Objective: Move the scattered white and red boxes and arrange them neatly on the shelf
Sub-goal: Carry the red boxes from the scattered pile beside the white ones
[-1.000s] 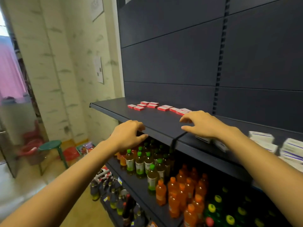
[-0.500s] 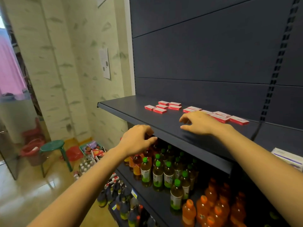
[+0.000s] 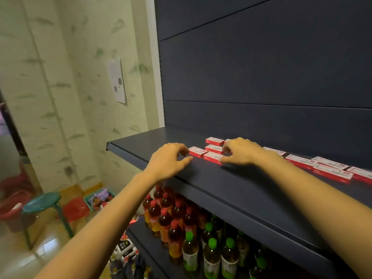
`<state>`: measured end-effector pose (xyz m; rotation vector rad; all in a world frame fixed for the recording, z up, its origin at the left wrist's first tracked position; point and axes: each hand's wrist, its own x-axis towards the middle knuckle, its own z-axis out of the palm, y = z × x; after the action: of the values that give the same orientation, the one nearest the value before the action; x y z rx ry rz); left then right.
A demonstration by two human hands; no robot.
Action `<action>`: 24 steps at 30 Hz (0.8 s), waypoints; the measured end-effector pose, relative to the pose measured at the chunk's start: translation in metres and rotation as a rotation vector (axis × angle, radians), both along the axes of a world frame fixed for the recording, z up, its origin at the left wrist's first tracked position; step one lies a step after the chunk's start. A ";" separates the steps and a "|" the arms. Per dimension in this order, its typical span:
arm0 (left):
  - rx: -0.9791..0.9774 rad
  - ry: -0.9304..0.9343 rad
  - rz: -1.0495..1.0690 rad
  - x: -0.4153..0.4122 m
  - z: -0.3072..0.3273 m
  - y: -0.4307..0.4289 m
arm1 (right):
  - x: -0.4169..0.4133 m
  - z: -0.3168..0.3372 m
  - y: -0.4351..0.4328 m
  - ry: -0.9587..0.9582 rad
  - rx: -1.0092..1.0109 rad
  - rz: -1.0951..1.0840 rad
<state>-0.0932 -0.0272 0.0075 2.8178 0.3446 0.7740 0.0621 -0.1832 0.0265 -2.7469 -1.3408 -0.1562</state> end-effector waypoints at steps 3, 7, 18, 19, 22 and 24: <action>-0.032 0.047 -0.031 0.020 -0.004 0.028 | 0.016 -0.006 0.017 0.005 -0.071 -0.034; -0.067 0.096 -0.101 0.049 -0.008 0.061 | 0.030 -0.016 0.035 0.039 -0.158 -0.064; -0.182 0.451 -0.579 0.137 -0.011 0.128 | 0.016 0.006 0.014 0.054 0.008 -0.252; -0.185 0.456 -0.621 0.142 -0.011 0.131 | 0.011 0.005 0.011 0.048 0.032 -0.281; -0.196 0.419 -0.711 0.154 -0.007 0.139 | -0.002 -0.004 0.004 0.039 0.089 -0.346; -0.136 0.383 -0.746 0.158 -0.004 0.140 | -0.011 -0.010 -0.002 0.040 0.111 -0.384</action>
<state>0.0646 0.1129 0.0039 2.6254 -0.5587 0.0488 0.0513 -0.1849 0.0168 -2.8605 -0.7571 -0.1907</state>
